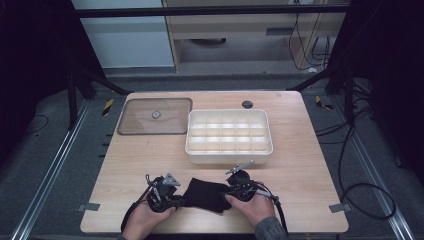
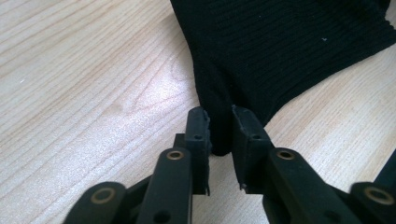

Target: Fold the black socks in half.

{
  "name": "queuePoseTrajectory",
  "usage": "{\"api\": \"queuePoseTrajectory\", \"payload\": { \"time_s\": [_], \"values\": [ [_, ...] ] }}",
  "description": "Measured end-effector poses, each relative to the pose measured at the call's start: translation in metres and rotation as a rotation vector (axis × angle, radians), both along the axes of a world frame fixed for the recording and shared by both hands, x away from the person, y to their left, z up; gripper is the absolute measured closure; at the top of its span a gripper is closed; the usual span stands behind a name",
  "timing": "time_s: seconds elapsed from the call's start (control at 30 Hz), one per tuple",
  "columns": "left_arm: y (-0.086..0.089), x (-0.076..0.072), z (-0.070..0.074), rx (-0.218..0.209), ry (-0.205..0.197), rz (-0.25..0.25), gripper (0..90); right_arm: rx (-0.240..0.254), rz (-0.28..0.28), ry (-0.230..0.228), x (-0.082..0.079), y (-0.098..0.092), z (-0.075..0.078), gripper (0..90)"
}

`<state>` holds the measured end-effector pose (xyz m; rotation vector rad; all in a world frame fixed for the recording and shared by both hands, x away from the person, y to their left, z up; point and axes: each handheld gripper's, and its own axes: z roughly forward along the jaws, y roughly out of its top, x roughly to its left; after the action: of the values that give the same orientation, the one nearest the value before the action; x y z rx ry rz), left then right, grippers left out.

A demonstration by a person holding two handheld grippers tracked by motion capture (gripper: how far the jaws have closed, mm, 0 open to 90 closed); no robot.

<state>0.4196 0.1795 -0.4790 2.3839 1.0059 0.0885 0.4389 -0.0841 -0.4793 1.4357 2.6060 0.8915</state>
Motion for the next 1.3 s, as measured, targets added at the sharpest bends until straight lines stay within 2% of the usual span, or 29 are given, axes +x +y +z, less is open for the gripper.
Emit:
{"api": "queuePoseTrajectory", "payload": {
  "time_s": [0.5, 1.03, 1.3],
  "values": [
    [0.003, 0.000, 0.006, -0.019, -0.026, 0.009, 82.6, 0.019, 0.032, 0.002, -0.001, 0.001, 0.002, 72.4],
    [0.003, 0.000, 0.020, -0.030, -0.067, 0.011, 82.6, 0.007, 0.042, -0.007, -0.002, 0.004, 0.005, 75.3],
    [0.001, -0.001, 0.029, -0.010, -0.083, -0.005, 82.6, 0.004, 0.049, -0.012, -0.003, 0.008, 0.006, 75.6]
  ]
}}
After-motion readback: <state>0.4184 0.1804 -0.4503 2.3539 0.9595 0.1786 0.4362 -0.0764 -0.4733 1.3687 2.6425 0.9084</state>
